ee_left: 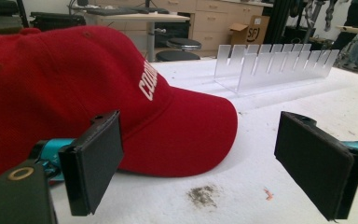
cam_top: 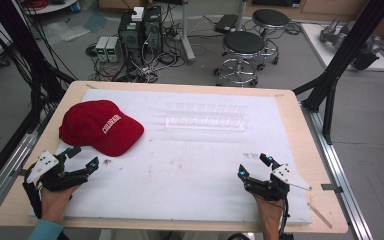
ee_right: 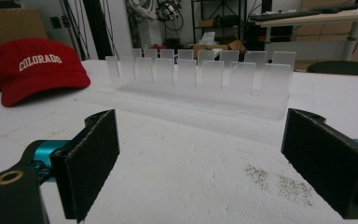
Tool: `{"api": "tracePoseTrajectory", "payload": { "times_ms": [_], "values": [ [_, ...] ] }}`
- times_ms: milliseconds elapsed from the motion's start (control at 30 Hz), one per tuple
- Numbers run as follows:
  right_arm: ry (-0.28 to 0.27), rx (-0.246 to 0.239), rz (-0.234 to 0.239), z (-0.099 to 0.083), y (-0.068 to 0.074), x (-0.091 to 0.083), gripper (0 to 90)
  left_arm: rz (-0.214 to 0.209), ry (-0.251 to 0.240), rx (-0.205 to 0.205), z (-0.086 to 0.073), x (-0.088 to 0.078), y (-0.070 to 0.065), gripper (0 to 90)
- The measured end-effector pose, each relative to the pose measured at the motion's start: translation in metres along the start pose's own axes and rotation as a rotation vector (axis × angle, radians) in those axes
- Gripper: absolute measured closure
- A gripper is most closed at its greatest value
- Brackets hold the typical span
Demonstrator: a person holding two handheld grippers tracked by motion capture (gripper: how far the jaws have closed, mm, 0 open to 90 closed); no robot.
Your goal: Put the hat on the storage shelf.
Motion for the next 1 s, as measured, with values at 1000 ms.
{"api": "tracePoseTrajectory", "payload": {
  "times_ms": [1000],
  "values": [
    [0.002,-0.011,-0.002,0.000,0.000,0.000,10.2,-0.007,0.254,0.045,0.061,0.055,0.083,17.2]
  ]
}}
Point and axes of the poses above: each handheld gripper's, and its own axes: x roughly forward along the jaws, z roughly out of its top, y roughly to its left, the point moved 8 cm from there along x, roughly forward along the jaws, and after that the axes turned 14 degrees about -y, right-handed, at the moved point
